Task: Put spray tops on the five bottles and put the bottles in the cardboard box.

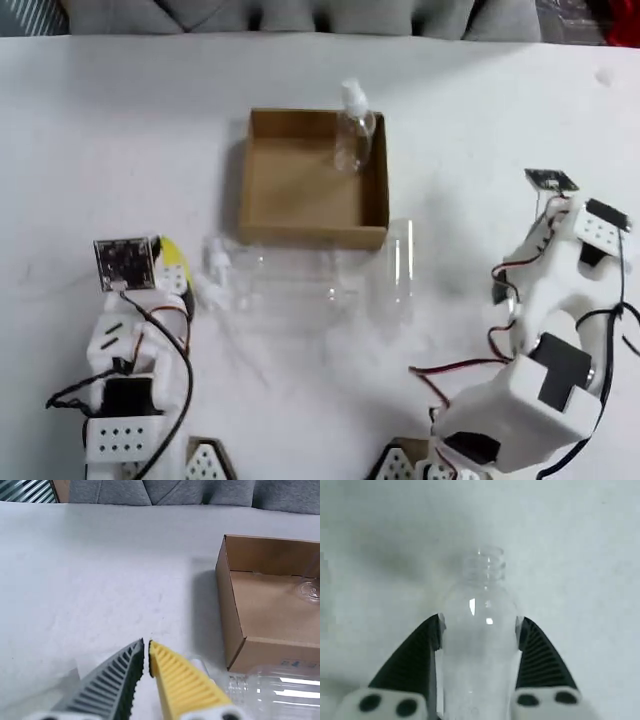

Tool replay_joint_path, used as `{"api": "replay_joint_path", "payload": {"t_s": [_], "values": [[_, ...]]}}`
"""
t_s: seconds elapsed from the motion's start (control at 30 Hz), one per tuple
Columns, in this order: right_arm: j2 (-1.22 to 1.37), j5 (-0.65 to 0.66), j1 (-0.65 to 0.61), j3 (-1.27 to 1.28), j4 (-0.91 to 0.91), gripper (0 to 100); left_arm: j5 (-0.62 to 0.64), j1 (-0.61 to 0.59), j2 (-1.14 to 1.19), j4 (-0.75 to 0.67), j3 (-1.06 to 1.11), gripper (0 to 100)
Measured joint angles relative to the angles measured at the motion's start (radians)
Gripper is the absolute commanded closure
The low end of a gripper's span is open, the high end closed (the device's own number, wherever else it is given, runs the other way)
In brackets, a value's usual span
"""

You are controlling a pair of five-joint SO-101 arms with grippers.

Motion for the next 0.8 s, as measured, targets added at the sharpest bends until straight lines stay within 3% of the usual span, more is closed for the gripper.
{"api": "replay_joint_path", "payload": {"t_s": [0.13,0.33,0.53,0.8], "values": [[-0.034,-0.226,-0.095,0.000,0.040,98.3,0.000,0.000,0.000,0.000,0.000,98],[-0.005,-0.327,-0.227,0.037,-0.092,98.3,0.000,0.000,0.000,0.000,0.000,98],[0.074,-0.350,-0.198,0.058,-0.256,98.3,0.000,0.000,0.000,0.000,0.000,98],[0.110,-0.350,-0.196,0.043,-0.276,98.3,0.020,0.000,0.000,0.123,-0.012,98]]}}
